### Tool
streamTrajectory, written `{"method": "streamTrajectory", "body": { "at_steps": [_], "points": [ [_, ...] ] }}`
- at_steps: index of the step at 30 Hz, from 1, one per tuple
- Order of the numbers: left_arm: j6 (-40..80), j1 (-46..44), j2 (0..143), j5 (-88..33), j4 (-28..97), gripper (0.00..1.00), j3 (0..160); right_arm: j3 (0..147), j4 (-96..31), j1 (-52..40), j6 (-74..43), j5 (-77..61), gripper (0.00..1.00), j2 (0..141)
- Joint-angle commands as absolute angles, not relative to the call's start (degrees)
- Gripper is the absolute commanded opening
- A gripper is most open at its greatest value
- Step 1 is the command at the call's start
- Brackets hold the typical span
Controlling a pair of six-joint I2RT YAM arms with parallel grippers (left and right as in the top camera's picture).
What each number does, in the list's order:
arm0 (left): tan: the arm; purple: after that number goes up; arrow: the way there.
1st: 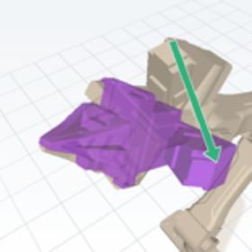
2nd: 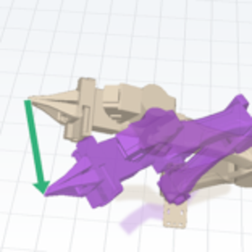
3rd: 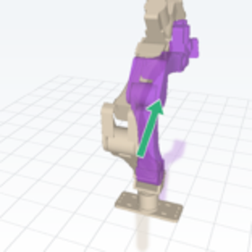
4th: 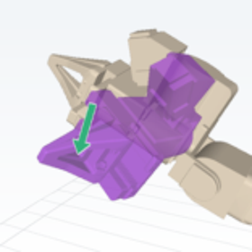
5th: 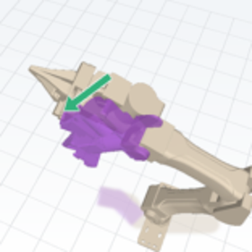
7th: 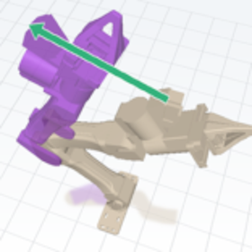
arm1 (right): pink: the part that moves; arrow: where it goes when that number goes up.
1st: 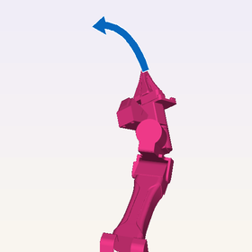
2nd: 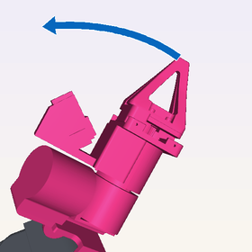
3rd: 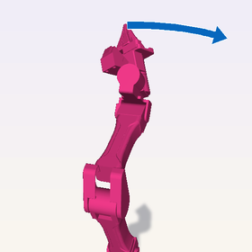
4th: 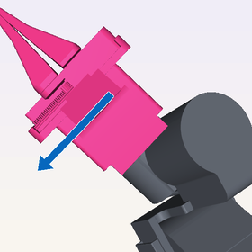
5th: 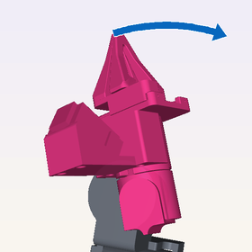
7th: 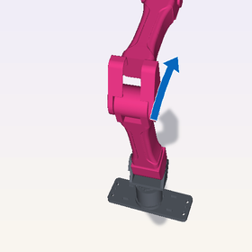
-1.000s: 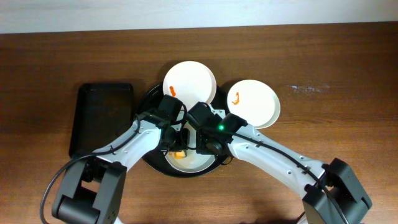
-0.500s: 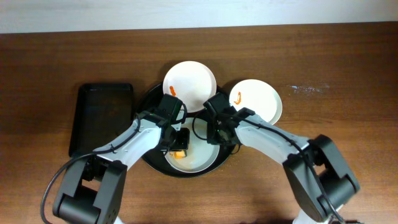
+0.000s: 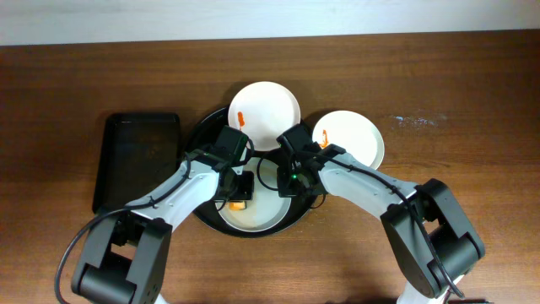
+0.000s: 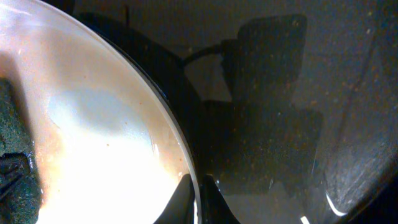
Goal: Clean dirty plates on tray and stack at the side
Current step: 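Wipe the plate center with the sponge in the left gripper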
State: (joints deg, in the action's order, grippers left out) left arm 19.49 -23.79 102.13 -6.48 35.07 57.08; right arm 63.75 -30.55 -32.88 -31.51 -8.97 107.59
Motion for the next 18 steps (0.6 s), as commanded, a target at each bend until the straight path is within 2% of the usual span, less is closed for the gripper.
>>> {"method": "streamTrajectory", "body": {
  "at_steps": [1,10,18],
  "points": [
    [19.27,-22.85,108.51,4.12,35.66,0.00,53.19,62.78,-30.79,-33.67,-32.36,-8.36,0.04,110.65],
    [22.94,-22.81,108.49,13.89,35.33,0.00,55.24,62.78,-31.07,-33.67,-32.36,-7.73,0.04,110.65],
    [23.16,-22.79,108.47,14.41,32.95,0.00,57.19,62.78,-31.24,-33.67,-32.36,-7.73,0.04,110.65]
  ]
}}
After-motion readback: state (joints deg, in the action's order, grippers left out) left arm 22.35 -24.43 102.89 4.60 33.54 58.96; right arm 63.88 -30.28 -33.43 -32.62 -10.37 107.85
